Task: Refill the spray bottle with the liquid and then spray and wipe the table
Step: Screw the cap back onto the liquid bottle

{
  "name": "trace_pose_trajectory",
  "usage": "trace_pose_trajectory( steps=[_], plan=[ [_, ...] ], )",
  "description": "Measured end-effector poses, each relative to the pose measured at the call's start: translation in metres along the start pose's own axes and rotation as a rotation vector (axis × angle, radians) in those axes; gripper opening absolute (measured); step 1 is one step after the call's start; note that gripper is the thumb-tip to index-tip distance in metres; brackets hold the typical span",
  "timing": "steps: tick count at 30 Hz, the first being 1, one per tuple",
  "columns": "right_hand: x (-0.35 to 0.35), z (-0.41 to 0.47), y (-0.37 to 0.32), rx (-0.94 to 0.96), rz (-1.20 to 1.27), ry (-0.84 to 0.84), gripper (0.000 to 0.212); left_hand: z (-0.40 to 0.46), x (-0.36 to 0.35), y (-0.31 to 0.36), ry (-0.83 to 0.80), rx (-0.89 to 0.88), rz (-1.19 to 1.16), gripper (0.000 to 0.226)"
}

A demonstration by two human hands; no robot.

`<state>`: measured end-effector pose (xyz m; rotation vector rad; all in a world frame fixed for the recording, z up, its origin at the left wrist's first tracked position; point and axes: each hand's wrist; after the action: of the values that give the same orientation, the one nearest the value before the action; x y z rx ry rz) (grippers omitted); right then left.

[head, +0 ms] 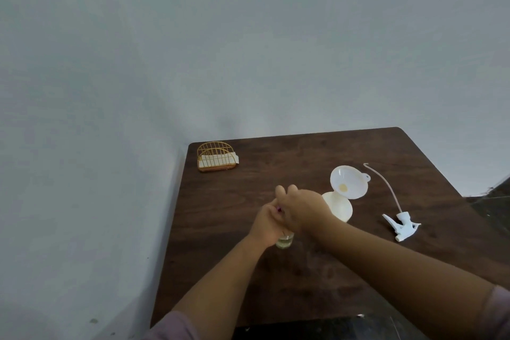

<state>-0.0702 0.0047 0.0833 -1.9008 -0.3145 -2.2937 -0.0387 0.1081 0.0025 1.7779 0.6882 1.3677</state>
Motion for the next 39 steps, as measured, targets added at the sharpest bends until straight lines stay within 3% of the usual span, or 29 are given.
trace_pose_trajectory(
  steps=[2, 4, 6, 9, 11, 13, 16, 20, 28, 33, 37, 39],
  plan=[
    [-0.004, 0.003, -0.005, -0.166, 0.013, 0.03, 0.037, -0.002, -0.002, 0.004, 0.034, 0.01, 0.065, 0.013],
    [-0.004, 0.007, -0.013, -0.353, 0.066, 0.013, 0.035, -0.002, -0.003, 0.006, 0.089, -0.025, 0.141, 0.01],
    [-0.004, 0.012, -0.017, -0.421, 0.104, -0.021, 0.038, -0.001, -0.003, 0.002, 0.091, -0.126, 0.24, 0.01],
    [-0.001, 0.014, -0.01, -0.178, 0.091, -0.017, 0.048, 0.001, 0.005, -0.007, 0.09, -0.204, 0.211, 0.012],
    [-0.003, 0.013, 0.0, 0.063, 0.051, -0.05, 0.044, 0.0, 0.007, -0.007, 0.058, -0.164, 0.145, 0.007],
    [-0.006, 0.011, 0.008, 0.142, 0.008, -0.067, 0.037, -0.002, 0.005, 0.005, 0.004, -0.073, 0.124, 0.021],
    [-0.006, 0.008, 0.009, 0.041, -0.01, -0.016, 0.038, -0.003, -0.003, 0.011, 0.027, -0.029, 0.167, 0.025],
    [-0.012, 0.009, -0.009, -0.167, 0.042, 0.002, 0.037, 0.0, -0.006, 0.007, 0.135, 0.013, 0.194, 0.012],
    [-0.012, 0.011, -0.014, -0.429, 0.096, -0.031, 0.034, -0.007, -0.017, 0.008, 0.211, -0.081, 0.219, 0.021],
    [-0.013, 0.011, -0.016, -0.467, 0.192, 0.01, 0.038, -0.008, -0.013, 0.009, 0.181, -0.098, 0.245, 0.013],
    [-0.009, 0.01, -0.017, -0.419, 0.131, 0.021, 0.037, -0.01, -0.009, 0.008, 0.178, -0.087, 0.274, 0.012],
    [-0.009, 0.011, -0.018, -0.399, 0.107, -0.012, 0.047, -0.014, -0.009, 0.005, 0.184, -0.096, 0.282, 0.018]
  ],
)
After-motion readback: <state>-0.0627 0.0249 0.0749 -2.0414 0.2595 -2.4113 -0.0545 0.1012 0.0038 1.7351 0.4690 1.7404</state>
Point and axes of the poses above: each hand's wrist, its own z-axis towards the middle knuckle, its own x-axis out of the back of the hand, y = z × x, and after that the axes turned 14 degrees about y, right-handed
